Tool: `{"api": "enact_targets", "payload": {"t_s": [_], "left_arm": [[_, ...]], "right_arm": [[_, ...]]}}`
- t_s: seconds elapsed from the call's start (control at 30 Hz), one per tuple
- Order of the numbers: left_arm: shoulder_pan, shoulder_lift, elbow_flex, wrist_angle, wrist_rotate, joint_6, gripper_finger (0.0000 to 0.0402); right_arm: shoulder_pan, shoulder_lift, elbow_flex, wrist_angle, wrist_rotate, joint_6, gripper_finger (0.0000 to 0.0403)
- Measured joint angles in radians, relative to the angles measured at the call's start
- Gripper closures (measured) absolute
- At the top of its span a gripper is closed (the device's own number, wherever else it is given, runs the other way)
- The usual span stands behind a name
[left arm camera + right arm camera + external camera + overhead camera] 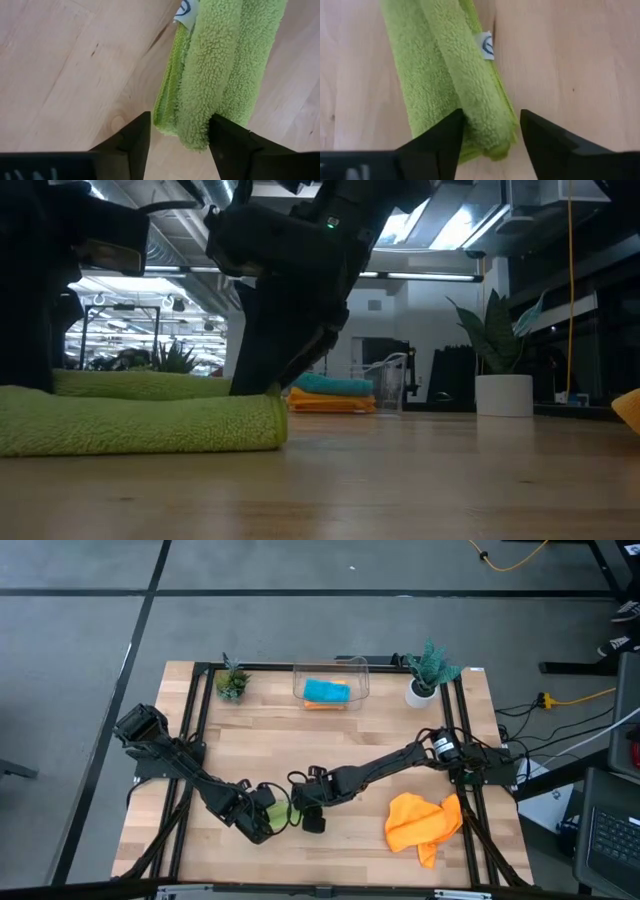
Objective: Fold microfiber towels
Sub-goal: Fold the green towel
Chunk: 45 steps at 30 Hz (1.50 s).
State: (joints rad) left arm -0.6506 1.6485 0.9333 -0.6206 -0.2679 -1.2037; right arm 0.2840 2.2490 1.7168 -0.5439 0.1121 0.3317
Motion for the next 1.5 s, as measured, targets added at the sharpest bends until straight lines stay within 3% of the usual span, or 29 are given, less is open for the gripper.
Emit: {"api": "enact_targets", "payload": {"t_s": [0.2,0.6,0.87,1.17,1.37,1.5], "left_arm": [[0.003,0.000,0.000,-0.013,0.027,0.000,0.0219],[0.029,0.000,0.077,-0.138,0.049,0.035,0.0215],[0.064,-0.010,0.079,-0.182,0.050,0.037,0.0163],[0.038,-0.204,0.104,-0.180,0.079,-0.002,0.0153],[-0.041,-0.341,0.104,-0.172,0.115,-0.054,0.0154],[-0.108,-0.395,0.104,-0.168,0.070,-0.093,0.0154]], "right_arm": [[-0.020,0.001,0.072,-0.107,0.000,0.000,0.0172],[-0.034,0.000,0.149,-0.188,-0.016,0.004,0.0169],[-0.036,-0.001,0.156,-0.220,-0.034,0.059,0.0169],[-0.026,-0.005,0.268,-0.329,-0.039,0.058,0.0169],[0.013,-0.005,0.346,-0.358,-0.088,0.128,0.0180],[0.064,-0.005,0.395,-0.433,-0.097,0.104,0.0198]]}}
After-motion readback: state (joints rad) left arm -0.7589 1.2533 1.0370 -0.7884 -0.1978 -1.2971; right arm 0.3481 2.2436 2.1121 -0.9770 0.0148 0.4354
